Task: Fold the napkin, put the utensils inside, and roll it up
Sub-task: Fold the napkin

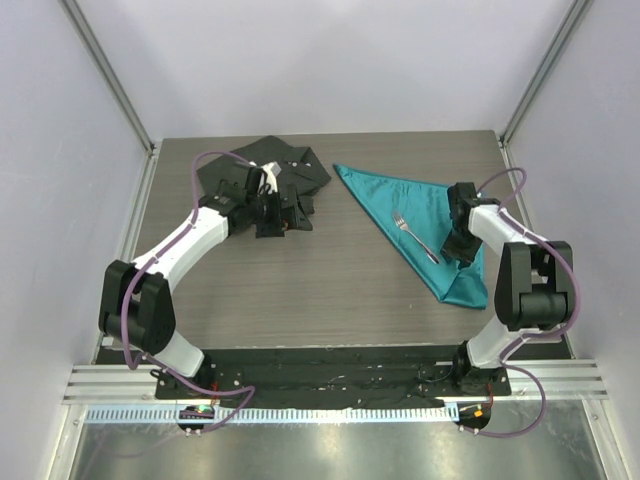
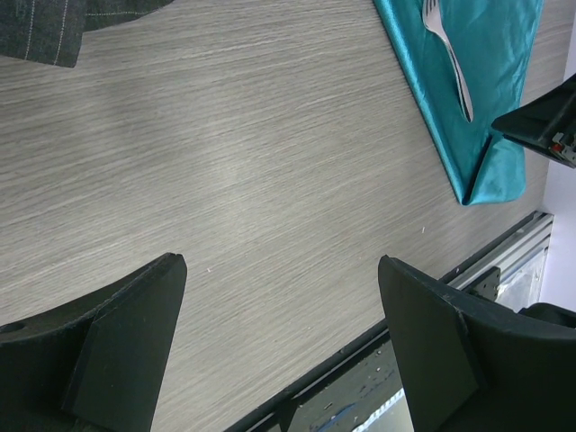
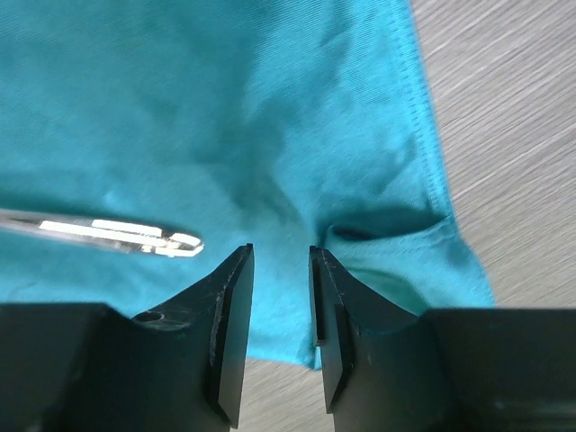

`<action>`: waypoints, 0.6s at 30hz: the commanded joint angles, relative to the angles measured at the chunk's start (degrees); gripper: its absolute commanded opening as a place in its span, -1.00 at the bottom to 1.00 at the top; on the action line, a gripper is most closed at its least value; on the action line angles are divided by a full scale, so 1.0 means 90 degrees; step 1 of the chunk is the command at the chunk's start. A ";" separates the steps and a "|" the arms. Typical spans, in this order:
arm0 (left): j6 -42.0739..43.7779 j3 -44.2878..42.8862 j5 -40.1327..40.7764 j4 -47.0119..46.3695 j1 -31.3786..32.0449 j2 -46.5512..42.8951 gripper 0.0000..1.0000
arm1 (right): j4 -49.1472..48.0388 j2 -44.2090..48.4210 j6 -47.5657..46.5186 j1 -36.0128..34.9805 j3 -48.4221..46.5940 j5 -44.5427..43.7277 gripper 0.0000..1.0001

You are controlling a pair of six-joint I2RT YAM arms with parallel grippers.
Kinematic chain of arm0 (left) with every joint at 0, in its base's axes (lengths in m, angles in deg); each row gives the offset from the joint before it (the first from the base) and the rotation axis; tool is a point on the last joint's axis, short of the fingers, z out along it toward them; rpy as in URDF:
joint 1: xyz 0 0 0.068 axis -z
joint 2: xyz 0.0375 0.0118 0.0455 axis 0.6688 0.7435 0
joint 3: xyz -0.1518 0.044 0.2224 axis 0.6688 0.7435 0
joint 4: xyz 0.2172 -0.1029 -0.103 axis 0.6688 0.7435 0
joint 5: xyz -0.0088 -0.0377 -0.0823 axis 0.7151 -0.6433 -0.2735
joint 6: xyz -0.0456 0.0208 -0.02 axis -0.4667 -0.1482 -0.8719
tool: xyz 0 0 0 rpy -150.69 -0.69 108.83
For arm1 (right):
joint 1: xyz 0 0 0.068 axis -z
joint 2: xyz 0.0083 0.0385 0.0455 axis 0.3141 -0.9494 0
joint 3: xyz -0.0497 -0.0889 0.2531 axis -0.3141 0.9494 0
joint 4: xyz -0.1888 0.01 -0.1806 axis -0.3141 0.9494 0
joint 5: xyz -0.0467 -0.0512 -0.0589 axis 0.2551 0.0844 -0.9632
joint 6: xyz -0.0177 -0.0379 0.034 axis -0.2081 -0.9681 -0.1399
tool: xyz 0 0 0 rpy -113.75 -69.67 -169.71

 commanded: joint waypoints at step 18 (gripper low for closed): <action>-0.0150 0.0100 -0.0400 -0.0249 0.0017 -0.0307 0.87 | 0.0457 0.1327 0.0101 0.0567 0.1138 -0.0248 -0.22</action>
